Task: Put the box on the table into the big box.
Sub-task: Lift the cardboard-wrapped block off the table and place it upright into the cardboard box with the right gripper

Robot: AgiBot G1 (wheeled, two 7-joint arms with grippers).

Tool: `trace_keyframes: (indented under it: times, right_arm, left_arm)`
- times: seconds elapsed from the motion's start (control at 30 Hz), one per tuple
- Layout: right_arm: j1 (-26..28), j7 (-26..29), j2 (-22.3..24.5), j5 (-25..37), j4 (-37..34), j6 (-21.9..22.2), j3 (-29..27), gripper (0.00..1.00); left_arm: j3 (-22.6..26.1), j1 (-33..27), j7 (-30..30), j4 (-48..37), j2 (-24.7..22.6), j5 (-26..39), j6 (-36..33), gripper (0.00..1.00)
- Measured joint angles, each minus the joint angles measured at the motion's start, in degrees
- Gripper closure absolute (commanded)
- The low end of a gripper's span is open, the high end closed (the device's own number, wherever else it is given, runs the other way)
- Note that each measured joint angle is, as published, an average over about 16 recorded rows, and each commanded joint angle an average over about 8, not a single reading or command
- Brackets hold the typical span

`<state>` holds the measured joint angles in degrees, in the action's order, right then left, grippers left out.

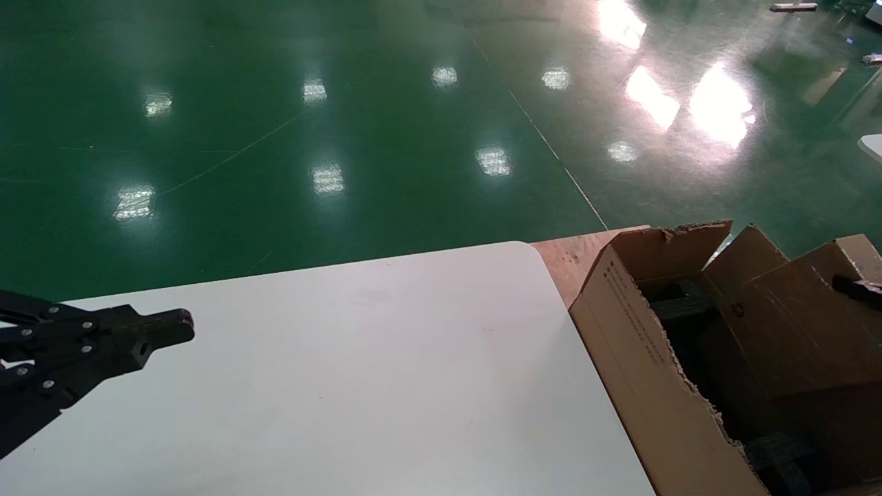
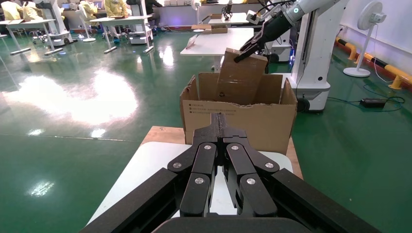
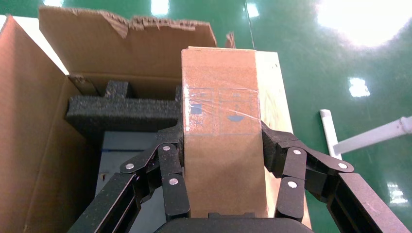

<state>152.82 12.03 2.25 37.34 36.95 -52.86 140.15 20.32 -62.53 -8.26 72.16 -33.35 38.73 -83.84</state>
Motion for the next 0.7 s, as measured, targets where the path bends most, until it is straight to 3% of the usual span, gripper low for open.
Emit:
trace_keyframes:
  times: [0.7]
  right_arm:
    - [-4.6, -1.9, -1.0, -11.7, 2.7, 7.2, 9.0, 1.0]
  left_arm:
    - [0.0, 0.0, 0.0, 0.0, 0.0, 0.0, 0.0, 1.0]
